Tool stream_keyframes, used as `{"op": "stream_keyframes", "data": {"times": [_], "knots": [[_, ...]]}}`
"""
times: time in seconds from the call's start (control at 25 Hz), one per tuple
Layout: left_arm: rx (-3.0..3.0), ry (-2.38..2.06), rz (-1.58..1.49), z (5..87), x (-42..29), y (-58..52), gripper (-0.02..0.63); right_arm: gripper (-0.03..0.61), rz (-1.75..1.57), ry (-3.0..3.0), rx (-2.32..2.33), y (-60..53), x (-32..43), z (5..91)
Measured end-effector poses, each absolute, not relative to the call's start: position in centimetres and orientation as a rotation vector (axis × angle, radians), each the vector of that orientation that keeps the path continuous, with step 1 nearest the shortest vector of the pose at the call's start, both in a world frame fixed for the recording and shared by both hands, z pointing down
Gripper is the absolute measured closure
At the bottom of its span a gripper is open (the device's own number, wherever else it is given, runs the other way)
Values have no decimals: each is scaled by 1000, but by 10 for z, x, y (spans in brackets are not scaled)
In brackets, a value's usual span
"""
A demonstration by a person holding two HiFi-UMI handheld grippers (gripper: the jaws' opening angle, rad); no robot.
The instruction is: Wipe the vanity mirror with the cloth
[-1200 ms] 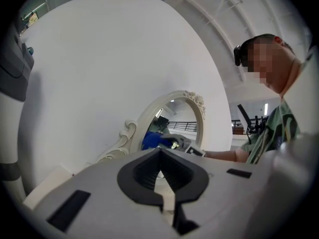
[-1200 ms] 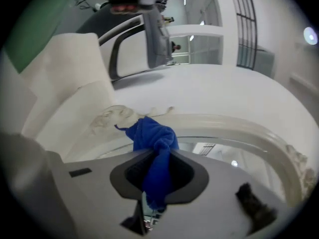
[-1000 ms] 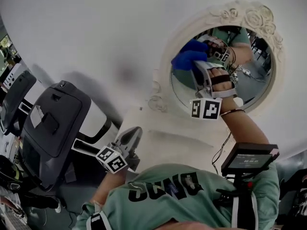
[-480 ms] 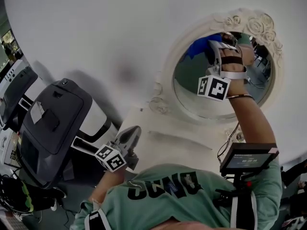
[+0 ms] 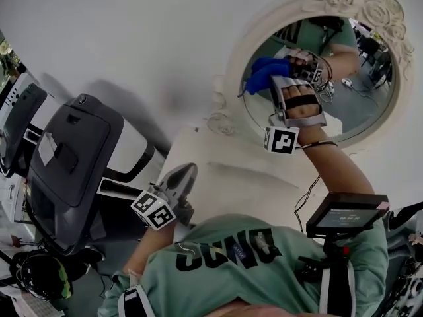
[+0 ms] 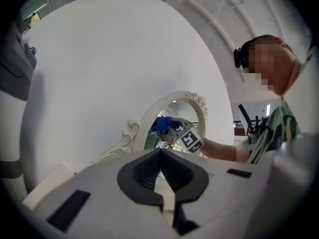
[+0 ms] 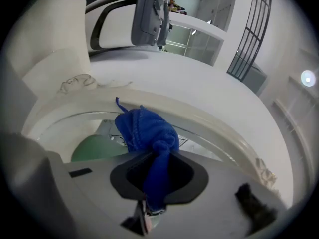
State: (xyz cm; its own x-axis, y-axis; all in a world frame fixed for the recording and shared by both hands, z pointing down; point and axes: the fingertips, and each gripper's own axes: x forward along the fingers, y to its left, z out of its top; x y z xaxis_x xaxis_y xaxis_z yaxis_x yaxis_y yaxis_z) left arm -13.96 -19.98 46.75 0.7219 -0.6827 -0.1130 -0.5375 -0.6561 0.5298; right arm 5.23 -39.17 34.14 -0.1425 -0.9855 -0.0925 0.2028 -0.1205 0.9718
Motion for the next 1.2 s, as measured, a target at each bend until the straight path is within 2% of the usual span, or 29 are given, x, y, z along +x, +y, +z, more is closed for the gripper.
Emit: {"op": "stream_keyframes", "data": {"times": [0.36,0.76,0.88,1.2], "knots": [[2366,-953,-319,500,-145,-191,604,522,-1204,-1254,709,-377,66,583],[2385,-921,-328,501,-140,-192,604,520,-1145,-1393,739,-380,54,587],[2417,-925,-361,487,-140,-191,604,518,-1201,-1408,781,-368,50,538],[2508,-915,-467,447,-136,-195,604,519,-1531,-1244,1247,-348,64,224]]}}
